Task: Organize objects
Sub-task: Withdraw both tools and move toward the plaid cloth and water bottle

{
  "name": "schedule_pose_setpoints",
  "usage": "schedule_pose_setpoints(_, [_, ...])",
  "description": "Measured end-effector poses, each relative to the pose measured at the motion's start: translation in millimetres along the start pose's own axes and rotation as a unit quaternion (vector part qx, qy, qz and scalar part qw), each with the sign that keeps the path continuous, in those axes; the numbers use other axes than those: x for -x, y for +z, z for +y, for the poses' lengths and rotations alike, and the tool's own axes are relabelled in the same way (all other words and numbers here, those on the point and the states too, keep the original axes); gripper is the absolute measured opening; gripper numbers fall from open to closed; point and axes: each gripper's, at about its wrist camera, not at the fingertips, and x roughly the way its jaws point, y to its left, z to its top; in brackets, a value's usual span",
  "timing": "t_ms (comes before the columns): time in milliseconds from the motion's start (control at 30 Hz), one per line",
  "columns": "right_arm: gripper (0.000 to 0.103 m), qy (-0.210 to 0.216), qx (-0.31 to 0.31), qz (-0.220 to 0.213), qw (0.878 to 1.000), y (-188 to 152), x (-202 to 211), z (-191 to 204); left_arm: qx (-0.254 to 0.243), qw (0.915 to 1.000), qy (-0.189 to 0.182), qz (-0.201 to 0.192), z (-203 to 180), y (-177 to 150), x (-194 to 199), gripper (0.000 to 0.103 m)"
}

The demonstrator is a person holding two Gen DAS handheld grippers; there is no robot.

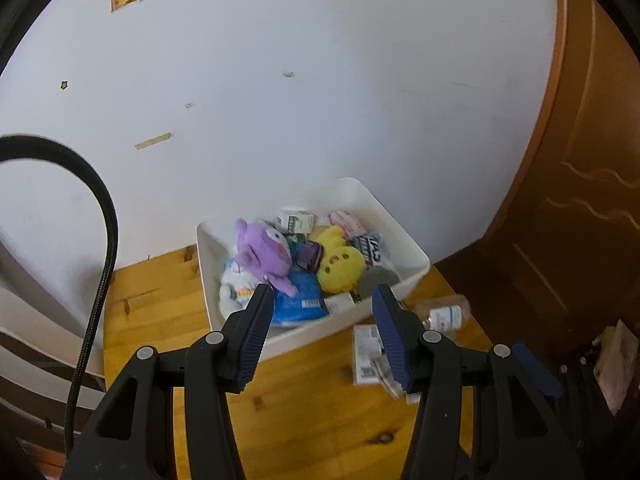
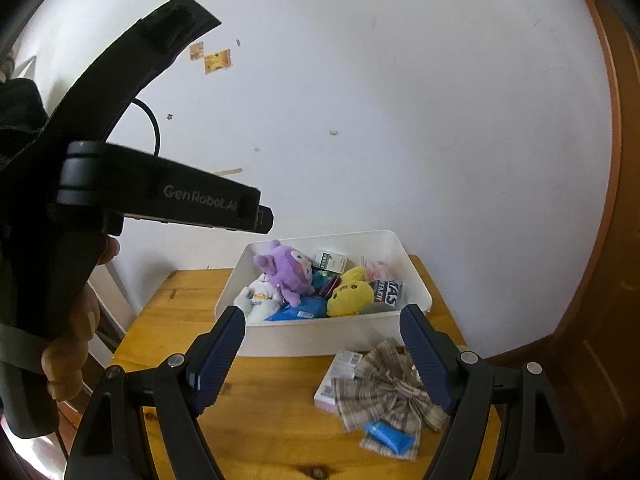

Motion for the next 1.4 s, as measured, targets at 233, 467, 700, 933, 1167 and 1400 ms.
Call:
schedule_pose_setpoints(233, [0.081, 0.009, -0.006, -0.003, 1.0, -17, 31, -6, 0.008, 0.9998, -0.016, -0.004, -8, -26, 21, 0.056])
schedule_pose_setpoints(467, [0.081, 0.008, -0.026, 0.008, 1.0, -34, 52, -23, 0.012, 0.9992, -0.032, -0.021, -24, -55, 42, 0.056])
schedule_pose_setpoints(700, [0.081, -0.013, -0.056, 0.017, 0.998, -48, 59, -55, 0.045, 0.997, -0.051, -0.035, -32, -88, 38, 0.064])
schedule_pose_setpoints(933, [0.081, -0.041, -0.071, 0.022, 0.996, -68, 62, -86, 0.098, 0.9937, -0.053, -0.015, -33, -122, 6, 0.065])
schedule_pose_setpoints(1167, [0.081, -0.061, -0.079, 0.052, 0.994, -91, 46, -110, 0.12, 0.9923, -0.021, 0.021, -30, -148, -27, 0.065])
schedule_pose_setpoints(1400, [0.081, -0.054, -0.109, 0.085, 0.989, -106, 17, -129, 0.137, 0.9872, -0.05, 0.064, -40, -161, -61, 0.065])
